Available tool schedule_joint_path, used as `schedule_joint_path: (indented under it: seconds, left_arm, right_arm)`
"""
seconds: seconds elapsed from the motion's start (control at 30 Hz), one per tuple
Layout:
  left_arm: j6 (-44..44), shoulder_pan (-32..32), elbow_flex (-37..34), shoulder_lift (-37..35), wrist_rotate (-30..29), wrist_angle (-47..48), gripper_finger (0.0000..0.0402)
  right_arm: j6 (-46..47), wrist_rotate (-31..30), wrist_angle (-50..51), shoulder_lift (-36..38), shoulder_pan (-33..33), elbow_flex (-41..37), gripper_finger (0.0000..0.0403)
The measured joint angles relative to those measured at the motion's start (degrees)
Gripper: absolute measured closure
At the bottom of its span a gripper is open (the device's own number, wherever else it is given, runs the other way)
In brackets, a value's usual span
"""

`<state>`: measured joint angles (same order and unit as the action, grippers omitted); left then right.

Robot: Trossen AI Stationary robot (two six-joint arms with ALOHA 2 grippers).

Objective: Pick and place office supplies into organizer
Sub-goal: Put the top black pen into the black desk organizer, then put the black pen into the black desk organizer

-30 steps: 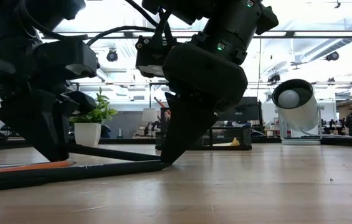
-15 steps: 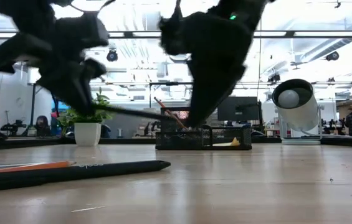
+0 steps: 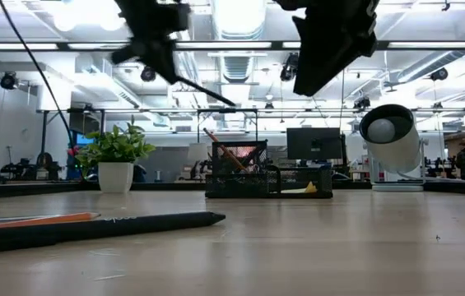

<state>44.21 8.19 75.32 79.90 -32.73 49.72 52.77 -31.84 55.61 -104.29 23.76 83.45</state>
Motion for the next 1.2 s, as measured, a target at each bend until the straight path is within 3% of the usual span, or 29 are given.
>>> schedule_joint_path:
  seconds: [0.2, 0.5, 0.6, 0.8, 1.0, 1.07, 1.17, 1.2]
  left_arm:
    - [14.9, 5.5, 8.9, 11.2, -2.6, 2.9, 0.0390]
    - [20.5, 4.7, 12.4, 22.3, -3.0, -0.3, 0.0390]
    - [19.3, 4.6, 12.6, 24.2, -3.8, -4.8, 0.0384]
    - [15.2, 1.5, 12.5, 24.7, -4.0, -5.5, 0.0301]
    - [-0.6, -2.2, 12.5, 22.1, -3.8, 7.2, 0.0245]
    - [-12.5, -4.0, 12.4, 20.9, 2.2, 14.0, 0.0237]
    - [-29.4, -6.7, 10.5, 16.4, 23.1, 15.9, 0.0237]
    - [-33.1, -8.3, 8.6, 14.2, 27.6, 13.4, 0.0240]
  right_arm:
    - [-0.6, -1.7, -0.4, 0.1, 0.0, -0.1, 0.0317]
    - [-0.9, -2.9, -0.1, 0.1, 0.0, -0.4, 0.0323]
    - [-1.9, -3.2, -0.1, 0.1, 0.0, -0.5, 0.0320]
    - [-3.7, -3.6, -0.1, 0.1, -0.1, -1.1, 0.0322]
    - [-6.0, -2.0, -0.9, 0.1, -0.5, -2.1, 0.0326]
    - [-11.6, 4.1, -4.4, 0.1, -1.4, -2.7, 0.0328]
    - [-22.8, 15.4, -14.6, 0.1, -2.7, -4.8, 0.0334]
    - [-26.5, 18.3, -18.7, -0.2, -3.0, -5.5, 0.0336]
